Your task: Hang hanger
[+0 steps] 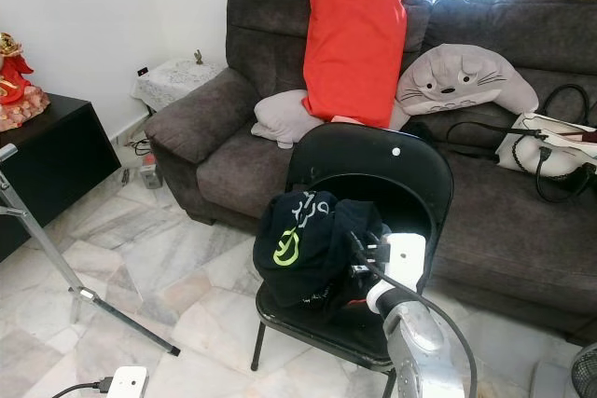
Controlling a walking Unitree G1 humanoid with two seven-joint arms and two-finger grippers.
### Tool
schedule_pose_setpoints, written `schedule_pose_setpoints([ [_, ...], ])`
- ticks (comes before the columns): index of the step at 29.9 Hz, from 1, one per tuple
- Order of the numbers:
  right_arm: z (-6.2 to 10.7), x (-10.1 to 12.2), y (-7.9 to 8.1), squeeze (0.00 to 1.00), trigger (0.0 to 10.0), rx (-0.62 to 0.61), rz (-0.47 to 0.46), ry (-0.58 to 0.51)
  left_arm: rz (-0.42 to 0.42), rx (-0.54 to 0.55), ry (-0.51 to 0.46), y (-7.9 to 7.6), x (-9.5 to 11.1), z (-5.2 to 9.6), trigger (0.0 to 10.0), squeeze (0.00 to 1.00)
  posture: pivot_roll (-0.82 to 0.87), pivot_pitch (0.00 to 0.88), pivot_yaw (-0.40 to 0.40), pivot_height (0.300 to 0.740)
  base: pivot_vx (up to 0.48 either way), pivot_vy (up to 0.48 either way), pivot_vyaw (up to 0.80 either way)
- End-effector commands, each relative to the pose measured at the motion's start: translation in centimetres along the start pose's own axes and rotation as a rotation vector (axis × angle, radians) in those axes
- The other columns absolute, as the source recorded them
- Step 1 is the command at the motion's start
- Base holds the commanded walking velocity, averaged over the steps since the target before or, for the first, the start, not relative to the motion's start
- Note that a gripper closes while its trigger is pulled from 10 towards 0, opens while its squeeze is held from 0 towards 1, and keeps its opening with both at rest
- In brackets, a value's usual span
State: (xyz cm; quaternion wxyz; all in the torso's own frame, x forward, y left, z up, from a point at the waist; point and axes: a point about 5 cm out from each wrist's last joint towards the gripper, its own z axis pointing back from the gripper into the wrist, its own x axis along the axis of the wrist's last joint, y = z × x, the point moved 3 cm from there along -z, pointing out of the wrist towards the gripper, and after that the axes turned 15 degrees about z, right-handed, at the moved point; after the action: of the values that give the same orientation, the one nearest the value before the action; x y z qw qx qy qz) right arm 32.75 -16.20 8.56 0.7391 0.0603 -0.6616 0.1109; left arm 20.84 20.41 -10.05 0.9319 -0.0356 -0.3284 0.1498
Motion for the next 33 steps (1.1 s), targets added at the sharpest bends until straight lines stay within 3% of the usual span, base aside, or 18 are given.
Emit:
schedule_pose_setpoints([
  [1, -0.2, 0.2, 0.2, 0.00, 6.5, 0.007, -0.022, 0.002, -0.005, 0.012, 0.009, 0.5, -0.1, 0.1, 10.0, 0.00, -0.07, 0.000, 0.064, 0.740, 0.000, 0.000, 0.00],
  [2, -0.2, 0.2, 0.2, 0.00, 6.5, 0.007, -0.022, 0.002, -0.005, 0.012, 0.009, 0.5, -0.1, 0.1, 10.0, 0.00, -0.07, 0.000, 0.064, 0.740, 0.000, 0.000, 0.00],
  [3, -0.2, 0.1, 0.4, 0.00, 10.0, 0.017, -0.046, 0.007, -0.006, 0.011, 0.009, 0.5, -0.1, 0.1, 10.0, 0.00, -0.07, 0.000, 0.066, 0.740, 0.000, 0.000, 0.00],
  [9, -0.6, 0.6, 0.7, 0.00, 10.0, 0.065, -0.107, -0.016, -0.012, 0.009, 0.006, 0.5, 0.0, 0.1, 10.0, 0.00, -0.07, 0.000, 0.066, 0.740, 0.000, 0.000, 0.00],
  [10, -0.6, 0.8, 0.8, 0.92, 10.0, 0.074, -0.110, -0.024, -0.013, 0.009, 0.005, 0.5, 0.0, 0.1, 10.0, 0.00, -0.06, 0.000, 0.063, 0.740, 0.000, 0.000, 0.00],
  [11, -0.6, 1.0, 0.8, 0.92, 10.0, 0.081, -0.108, -0.032, -0.014, 0.009, 0.004, 0.5, 0.0, 0.1, 10.0, 0.00, -0.06, 0.000, 0.063, 0.740, 0.000, 0.000, 0.00],
  [12, -0.7, 1.3, 0.8, 1.00, 10.0, 0.086, -0.107, -0.044, -0.016, 0.009, 0.004, 0.5, 0.0, 0.1, 10.0, 0.00, -0.06, 0.000, 0.063, 0.740, 0.000, 0.000, 0.00],
  [26, -1.0, 0.3, 1.2, 1.00, 10.0, 0.090, -0.127, 0.009, -0.028, 0.006, 0.008, 0.6, 0.0, 0.1, 10.0, 0.00, -0.06, 0.000, 0.066, 0.740, 0.000, 0.000, 0.00],
  [27, -1.1, 0.3, 1.2, 0.31, 10.0, 0.091, -0.125, 0.016, -0.029, 0.006, 0.008, 0.6, 0.0, 0.1, 10.0, 0.00, -0.05, 0.000, 0.066, 0.740, 0.000, 0.000, 0.00],
  [28, -1.1, 0.2, 1.1, 0.00, 10.0, 0.092, -0.124, 0.021, -0.030, 0.006, 0.007, 0.6, 0.0, 0.1, 10.0, 0.00, -0.05, 0.000, 0.066, 0.740, 0.000, 0.000, 0.00],
  [33, -1.8, 0.3, 0.8, 0.00, 10.0, 0.084, -0.116, 0.033, -0.032, 0.006, 0.007, 0.6, 0.0, 0.1, 10.0, 0.00, -0.05, 0.000, 0.066, 0.740, 0.000, 0.000, 0.00],
])
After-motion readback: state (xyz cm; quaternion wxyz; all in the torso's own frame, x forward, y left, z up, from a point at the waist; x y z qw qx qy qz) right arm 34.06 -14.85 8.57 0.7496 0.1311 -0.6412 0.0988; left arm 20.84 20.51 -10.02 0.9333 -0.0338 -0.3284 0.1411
